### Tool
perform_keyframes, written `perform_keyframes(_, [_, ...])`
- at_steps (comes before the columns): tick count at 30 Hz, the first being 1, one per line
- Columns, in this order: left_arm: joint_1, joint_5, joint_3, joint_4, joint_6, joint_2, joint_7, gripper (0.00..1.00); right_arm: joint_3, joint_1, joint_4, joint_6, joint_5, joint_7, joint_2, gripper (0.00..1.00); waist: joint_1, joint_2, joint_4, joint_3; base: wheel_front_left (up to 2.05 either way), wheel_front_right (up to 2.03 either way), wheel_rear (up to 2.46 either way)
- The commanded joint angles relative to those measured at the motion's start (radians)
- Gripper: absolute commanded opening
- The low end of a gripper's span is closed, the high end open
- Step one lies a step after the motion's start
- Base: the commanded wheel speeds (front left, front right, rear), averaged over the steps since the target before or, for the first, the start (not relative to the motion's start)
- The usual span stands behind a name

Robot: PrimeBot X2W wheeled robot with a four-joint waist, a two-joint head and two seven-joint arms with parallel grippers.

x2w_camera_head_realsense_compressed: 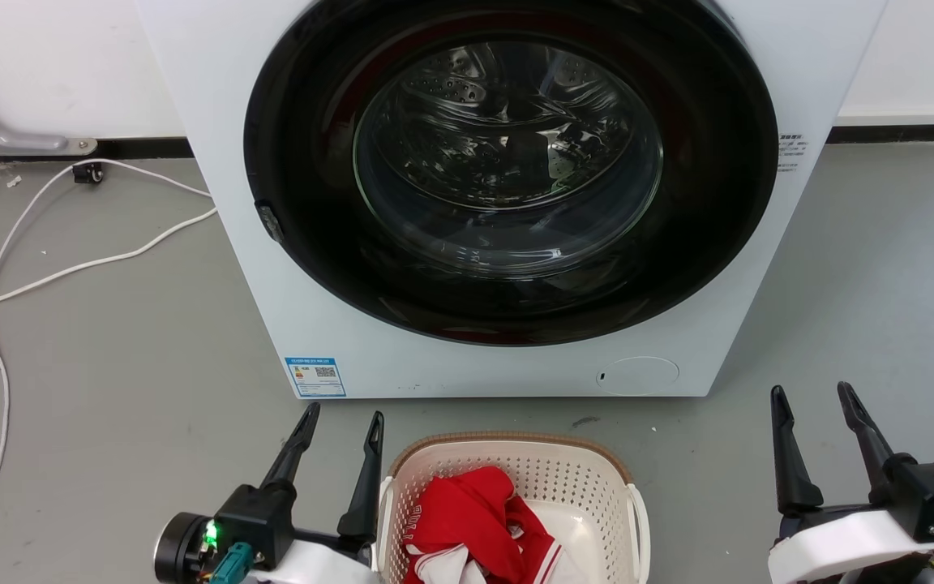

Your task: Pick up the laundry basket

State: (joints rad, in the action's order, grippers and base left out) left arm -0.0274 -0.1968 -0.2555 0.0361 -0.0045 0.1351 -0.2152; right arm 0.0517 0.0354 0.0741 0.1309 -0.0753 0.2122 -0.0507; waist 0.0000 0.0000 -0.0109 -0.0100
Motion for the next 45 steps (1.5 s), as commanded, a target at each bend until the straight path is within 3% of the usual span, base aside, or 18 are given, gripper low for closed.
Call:
perform_keyframes(1, [-0.008,0.012,-0.003,0.002,0.003,0.002,-0.007,1.0,-0.004,-0.007,-0.009,0.0,0.022,0.011,0.0,1.0,0.0,0.0,0.0,0.0,0.0,0.0,0.0])
perform_keyframes(10, [-0.021,0.031,0.021,0.035,-0.037,-0.018,-0.025,1.0,-0.012,0.003,-0.013,0.0,0.057,0.028,0.0,1.0,0.0,0.0,-0.001,-0.002,0.0,0.0,0.0])
perform_keyframes(20, [-0.028,0.122,0.026,0.041,-0.039,-0.031,-0.043,1.0,-0.012,0.012,-0.024,0.0,0.106,0.046,0.001,1.0,0.0,0.0,-0.003,-0.002,0.0,0.0,0.0])
perform_keyframes(31, [-0.034,0.128,0.062,0.052,-0.061,-0.055,-0.051,1.0,-0.012,0.004,0.014,0.0,-0.01,0.053,0.001,1.0,0.0,0.0,-0.004,0.001,0.0,0.0,0.0])
perform_keyframes(45, [-0.039,0.14,0.08,0.061,-0.084,-0.07,-0.051,1.0,-0.018,0.0,0.019,0.0,-0.014,0.053,0.001,1.0,0.0,0.0,-0.005,-0.005,0.0,0.0,0.0])
